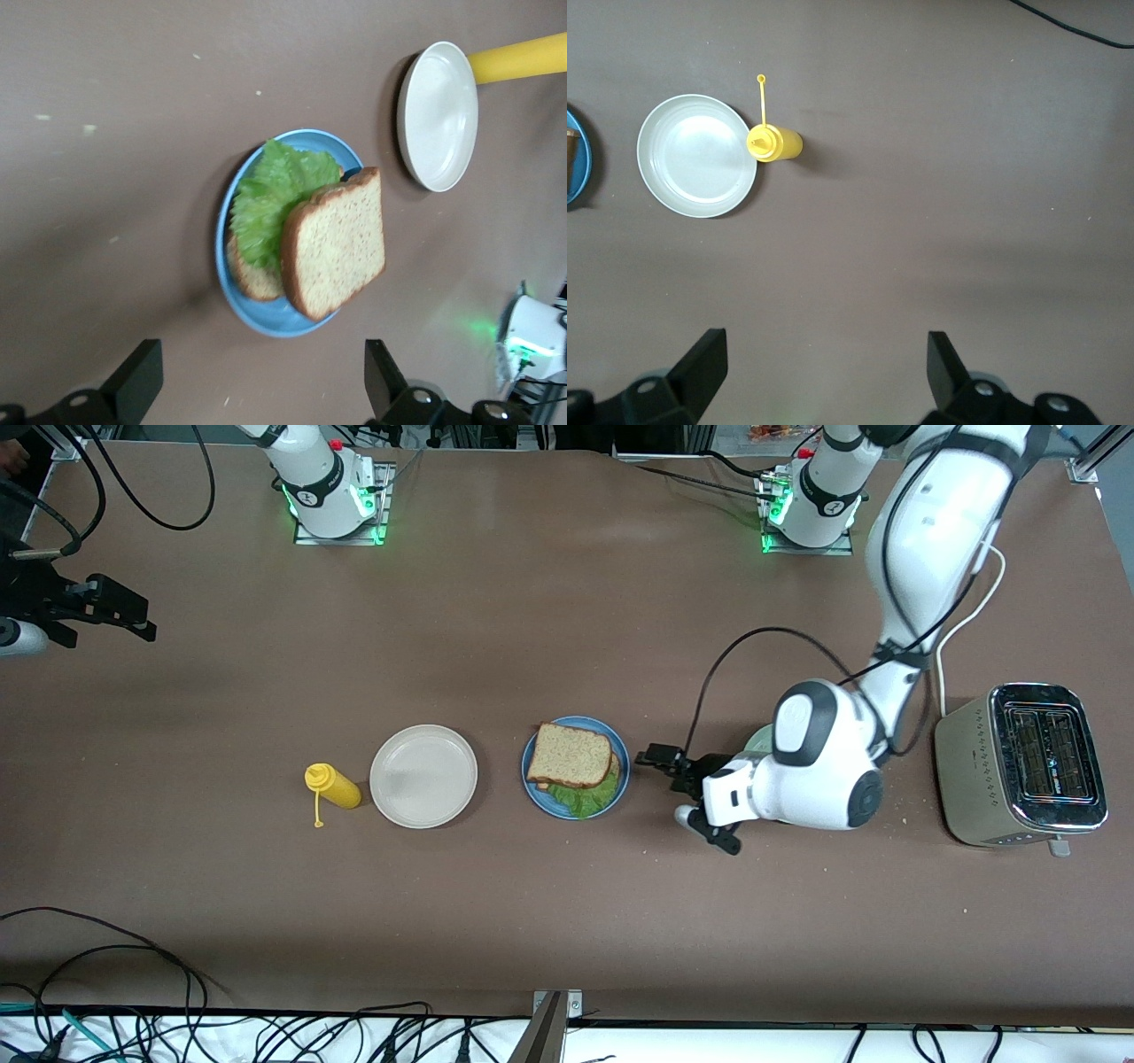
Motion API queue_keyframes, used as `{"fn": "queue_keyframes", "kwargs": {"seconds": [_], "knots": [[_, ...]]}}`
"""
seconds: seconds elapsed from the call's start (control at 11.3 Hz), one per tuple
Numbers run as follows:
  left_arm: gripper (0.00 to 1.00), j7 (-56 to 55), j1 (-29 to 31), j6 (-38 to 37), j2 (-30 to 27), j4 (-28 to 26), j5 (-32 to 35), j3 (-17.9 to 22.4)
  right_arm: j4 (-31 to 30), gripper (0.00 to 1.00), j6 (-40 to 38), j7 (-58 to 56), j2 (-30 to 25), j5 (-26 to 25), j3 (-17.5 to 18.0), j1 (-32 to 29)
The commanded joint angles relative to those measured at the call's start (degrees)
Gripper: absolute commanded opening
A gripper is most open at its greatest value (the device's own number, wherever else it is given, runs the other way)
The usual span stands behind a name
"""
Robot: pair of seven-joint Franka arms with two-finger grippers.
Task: Make sandwich in blue plate with both arms
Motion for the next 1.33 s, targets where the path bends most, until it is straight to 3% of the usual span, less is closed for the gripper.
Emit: {"fn": "queue_keyframes", "kwargs": {"seconds": [0.0,0.35,0.71,0.98,1.06,1.24], "knots": [[1.0,-3.9,3.1,-8.6,-8.7,-1.3,11.2,0.8,1.2,1.0,-1.3,0.3,0.4,1.0,-0.3,-0.1],[1.0,-5.6,7.2,-19.5,-18.0,-1.2,20.5,1.5,1.2,1.0,-1.3,0.3,0.3,1.0,-0.3,-0.1],[1.0,-18.5,7.5,-24.5,-30.3,-1.3,29.2,1.7,1.2,1.0,-1.3,0.3,0.4,1.0,-0.3,-0.1],[1.0,-18.3,4.9,-24.7,-35.4,-2.5,28.5,6.7,1.2,1.0,-1.3,0.3,0.4,1.0,-0.3,-0.1],[1.0,-18.2,3.4,-24.4,-37.5,-5.1,27.7,10.0,1.2,1.0,-1.3,0.3,0.3,1.0,-0.3,-0.1],[1.0,-18.8,0.8,-22.9,-41.8,-10.4,28.5,11.6,1.2,1.0,-1.3,0.3,0.4,1.0,-0.3,-0.1]]}}
